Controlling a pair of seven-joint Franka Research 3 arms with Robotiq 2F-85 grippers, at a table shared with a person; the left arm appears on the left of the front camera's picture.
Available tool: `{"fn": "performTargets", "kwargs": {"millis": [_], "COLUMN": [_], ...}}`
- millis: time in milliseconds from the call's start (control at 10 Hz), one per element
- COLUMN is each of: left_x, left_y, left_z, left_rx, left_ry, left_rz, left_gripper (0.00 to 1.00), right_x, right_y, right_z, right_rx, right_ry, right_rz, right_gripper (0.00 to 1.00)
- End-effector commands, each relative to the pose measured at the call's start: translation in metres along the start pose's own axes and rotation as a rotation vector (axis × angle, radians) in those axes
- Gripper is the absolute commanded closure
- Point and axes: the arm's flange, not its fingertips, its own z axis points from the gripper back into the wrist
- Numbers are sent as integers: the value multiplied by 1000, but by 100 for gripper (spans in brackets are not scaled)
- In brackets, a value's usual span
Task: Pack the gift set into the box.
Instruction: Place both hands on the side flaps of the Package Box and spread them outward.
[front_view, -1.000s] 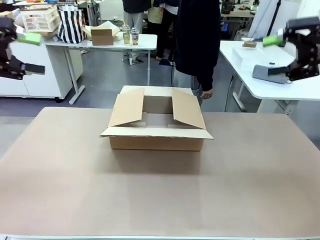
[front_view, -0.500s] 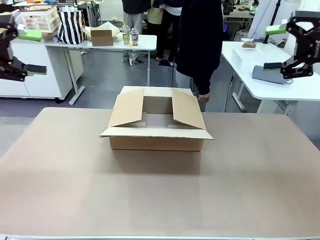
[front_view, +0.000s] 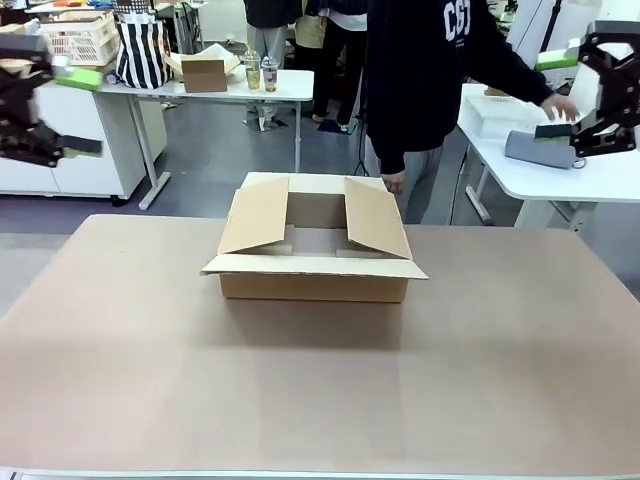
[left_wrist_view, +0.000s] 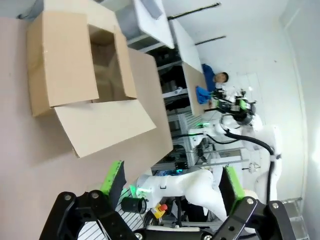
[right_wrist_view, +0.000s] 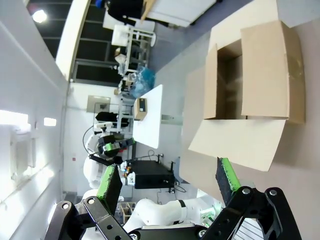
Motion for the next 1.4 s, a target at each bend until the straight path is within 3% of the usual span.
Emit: {"fn": "performTargets", "kwargs": {"millis": [0,300,600,1100,1300], "left_x": [46,104,101,74,75], "left_y": [-30,-22,-16,12,27], "left_z": [-57,-151,-243,-357,-392], "left_rx": [193,571,863,1060,1142], "left_ry": [121,247,369,361,374], "left_rz": [65,74,-150,-583,-633], "left_gripper": [0,0,0,0,0], "right_x": [2,2,2,2,2], "right_y": [2,2,2,2,2], "right_z": [-2,-2,-2,-2,-2], "right_rx": [9,9,9,9,9], "right_ry": [1,1,1,1,1], "right_rz": [20,20,20,20,20], "right_gripper": [0,0,0,0,0]}}
